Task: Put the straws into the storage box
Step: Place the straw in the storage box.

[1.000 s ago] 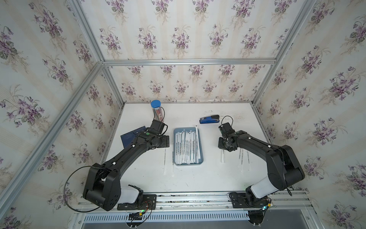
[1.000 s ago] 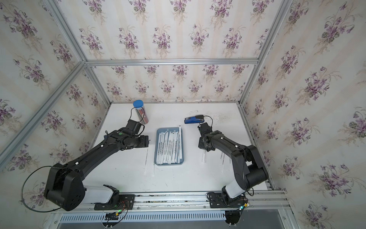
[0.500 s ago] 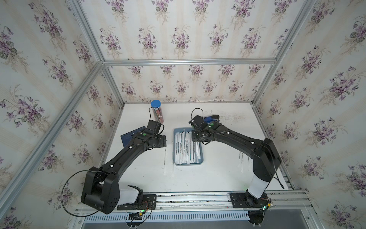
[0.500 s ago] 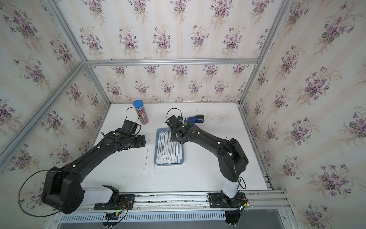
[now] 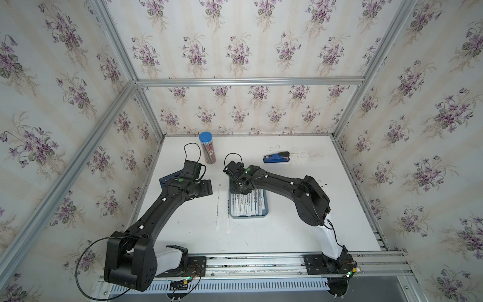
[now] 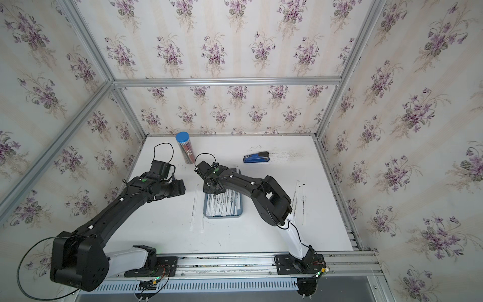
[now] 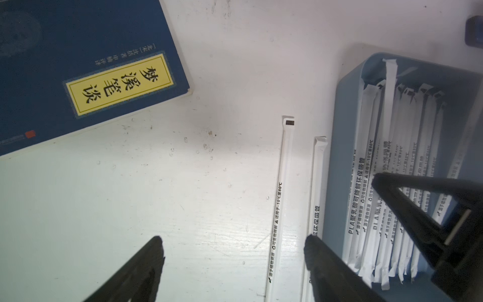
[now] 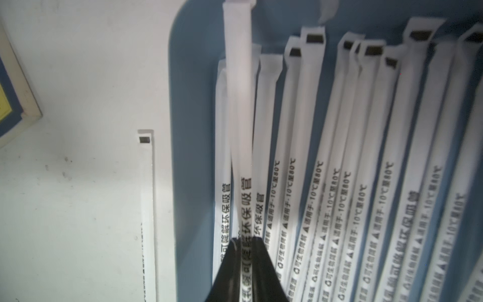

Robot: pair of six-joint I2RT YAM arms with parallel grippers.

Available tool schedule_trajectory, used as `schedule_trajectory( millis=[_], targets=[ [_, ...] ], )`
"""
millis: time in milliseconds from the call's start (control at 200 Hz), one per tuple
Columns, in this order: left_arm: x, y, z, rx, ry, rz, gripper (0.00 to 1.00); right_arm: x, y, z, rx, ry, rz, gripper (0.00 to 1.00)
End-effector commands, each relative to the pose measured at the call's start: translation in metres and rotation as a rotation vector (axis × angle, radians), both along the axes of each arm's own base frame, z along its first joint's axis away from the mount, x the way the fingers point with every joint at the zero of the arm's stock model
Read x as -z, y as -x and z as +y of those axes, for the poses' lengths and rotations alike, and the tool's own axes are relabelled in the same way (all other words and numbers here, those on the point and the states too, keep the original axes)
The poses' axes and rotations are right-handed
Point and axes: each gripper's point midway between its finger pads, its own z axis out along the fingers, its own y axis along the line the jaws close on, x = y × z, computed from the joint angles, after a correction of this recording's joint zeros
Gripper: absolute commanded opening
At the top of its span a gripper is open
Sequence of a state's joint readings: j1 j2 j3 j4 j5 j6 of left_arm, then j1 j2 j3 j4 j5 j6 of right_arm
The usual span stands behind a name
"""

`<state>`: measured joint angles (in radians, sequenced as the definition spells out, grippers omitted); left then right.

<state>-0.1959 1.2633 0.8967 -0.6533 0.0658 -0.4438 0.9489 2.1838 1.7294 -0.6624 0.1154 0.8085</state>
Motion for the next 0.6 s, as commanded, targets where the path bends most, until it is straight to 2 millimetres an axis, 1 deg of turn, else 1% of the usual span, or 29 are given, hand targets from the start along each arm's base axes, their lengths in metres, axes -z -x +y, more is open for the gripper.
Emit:
schedule_trajectory(
  millis=[0,135,340,435,500,595],
  targets=[
    [-0.001,-0.002,-0.003,0.019,0.015,-0.012,0.85,0.006,0.006,0.005,0.003,-0.005,0.020,0.14],
    [0.001,-0.002,-0.004,0.022,0.019,-0.008,0.85,0.013,0.010,0.011,-0.007,0.000,0.029,0.14],
    [0.001,-0.003,-0.004,0.024,0.019,-0.010,0.85,0.020,0.009,0.014,-0.015,0.013,0.040,0.15],
    [0.001,-0.003,-0.004,0.022,0.020,-0.011,0.85,0.019,0.010,0.015,-0.020,0.010,0.041,0.16],
    [0.002,-0.003,-0.004,0.022,0.020,-0.009,0.85,0.019,0.011,0.015,-0.024,0.009,0.046,0.19],
    [0.003,-0.003,-0.004,0.023,0.018,-0.006,0.85,0.008,0.010,0.019,-0.040,-0.020,0.036,0.24]
  ],
)
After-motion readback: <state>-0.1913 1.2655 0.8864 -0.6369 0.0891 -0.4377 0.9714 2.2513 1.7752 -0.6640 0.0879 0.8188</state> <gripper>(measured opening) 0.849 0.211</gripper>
